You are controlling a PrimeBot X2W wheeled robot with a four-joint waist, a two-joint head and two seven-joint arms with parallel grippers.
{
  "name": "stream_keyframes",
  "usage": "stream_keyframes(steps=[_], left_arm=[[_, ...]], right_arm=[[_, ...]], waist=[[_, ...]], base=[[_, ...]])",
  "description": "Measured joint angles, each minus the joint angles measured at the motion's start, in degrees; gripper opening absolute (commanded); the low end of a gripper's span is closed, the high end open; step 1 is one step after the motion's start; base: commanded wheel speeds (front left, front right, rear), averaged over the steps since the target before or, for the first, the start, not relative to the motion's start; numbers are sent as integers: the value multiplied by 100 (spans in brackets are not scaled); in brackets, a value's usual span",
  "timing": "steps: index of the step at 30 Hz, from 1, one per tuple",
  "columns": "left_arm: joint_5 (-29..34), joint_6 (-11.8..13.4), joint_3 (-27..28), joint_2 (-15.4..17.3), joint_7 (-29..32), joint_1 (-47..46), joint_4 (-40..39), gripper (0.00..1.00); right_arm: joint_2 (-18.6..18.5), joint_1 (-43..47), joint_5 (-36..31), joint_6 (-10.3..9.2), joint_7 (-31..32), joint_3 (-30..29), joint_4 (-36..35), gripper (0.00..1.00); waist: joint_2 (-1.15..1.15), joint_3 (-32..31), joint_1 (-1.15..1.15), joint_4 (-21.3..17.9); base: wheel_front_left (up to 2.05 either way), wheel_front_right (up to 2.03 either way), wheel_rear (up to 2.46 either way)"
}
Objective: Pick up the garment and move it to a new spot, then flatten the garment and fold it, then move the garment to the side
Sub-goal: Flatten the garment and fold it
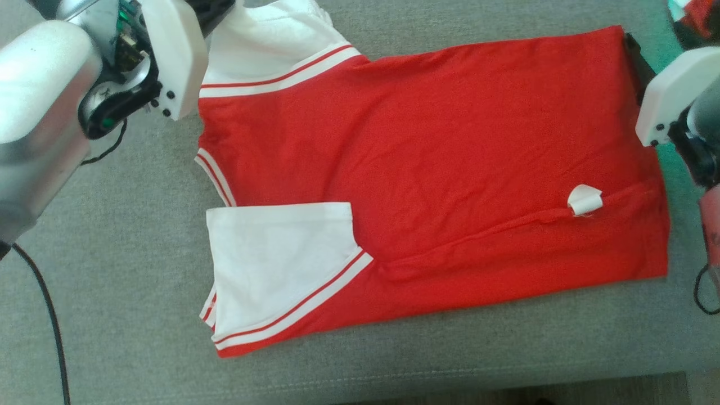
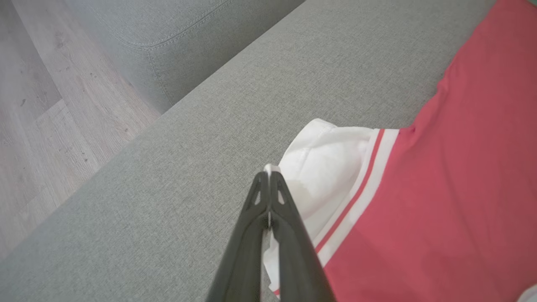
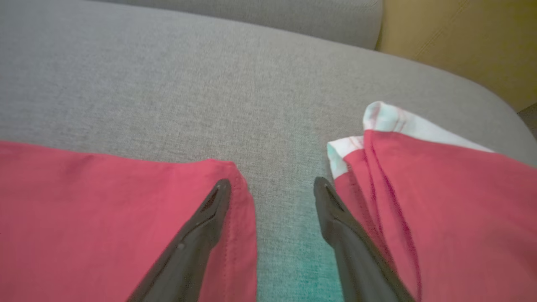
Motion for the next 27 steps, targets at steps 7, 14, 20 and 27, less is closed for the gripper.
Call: stream_keyframes(steps=[7, 14, 20, 27], left_arm=[[0, 0, -56, 100, 8, 0, -220, 0], [0, 0, -89, 124, 8, 0, -242, 0], [-1, 0, -113, 124, -52, 0, -219, 0], [152, 10, -100, 143, -687, 1, -57, 0]], right_arm=[[-76, -583, -23, 0, 300, 520, 844, 100], [-131, -882, 339, 0, 470, 1182, 1057, 13], [-250, -922, 609, 0, 499, 1437, 1099, 0], [-404, -927, 638, 0, 181, 1423, 1057, 0]], waist=[[0, 97, 0, 77], [0, 58, 0, 83], [0, 34, 0, 104], [0, -1, 0, 106]], base=[[0, 0, 0], [0, 0, 0], [0, 0, 0], [0, 0, 0]])
